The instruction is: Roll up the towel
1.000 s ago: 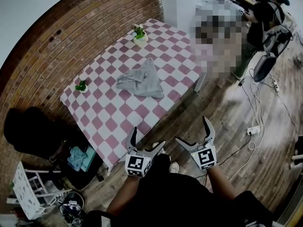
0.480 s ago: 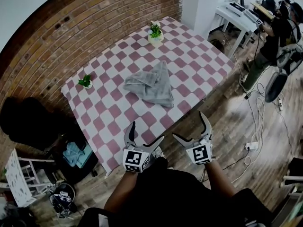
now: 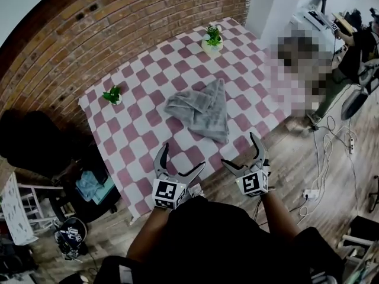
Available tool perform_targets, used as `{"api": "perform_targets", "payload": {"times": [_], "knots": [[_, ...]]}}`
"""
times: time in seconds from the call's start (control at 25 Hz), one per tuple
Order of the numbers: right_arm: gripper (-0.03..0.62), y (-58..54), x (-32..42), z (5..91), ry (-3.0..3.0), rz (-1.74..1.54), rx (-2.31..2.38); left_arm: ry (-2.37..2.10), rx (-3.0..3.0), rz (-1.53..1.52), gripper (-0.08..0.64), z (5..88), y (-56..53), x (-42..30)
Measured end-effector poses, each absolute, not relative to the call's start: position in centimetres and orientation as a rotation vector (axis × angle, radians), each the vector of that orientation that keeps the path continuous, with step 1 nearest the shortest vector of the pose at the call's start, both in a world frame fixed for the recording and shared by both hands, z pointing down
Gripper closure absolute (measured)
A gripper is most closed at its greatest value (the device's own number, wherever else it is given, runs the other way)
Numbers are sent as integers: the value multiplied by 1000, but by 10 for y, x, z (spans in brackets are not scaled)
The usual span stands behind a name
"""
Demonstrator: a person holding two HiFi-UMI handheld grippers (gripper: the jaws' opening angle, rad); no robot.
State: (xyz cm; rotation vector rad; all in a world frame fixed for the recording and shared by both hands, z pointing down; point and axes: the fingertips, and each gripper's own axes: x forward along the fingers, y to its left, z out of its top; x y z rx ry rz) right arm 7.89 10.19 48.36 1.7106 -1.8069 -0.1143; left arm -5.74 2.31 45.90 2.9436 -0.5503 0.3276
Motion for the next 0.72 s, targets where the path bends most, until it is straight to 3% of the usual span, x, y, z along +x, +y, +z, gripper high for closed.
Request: {"api": "perform_targets", "payload": {"times": [0.72], "knots": [[3, 56, 119, 569, -1663, -491, 939, -814, 2821, 411, -21, 476, -38, -42]]}}
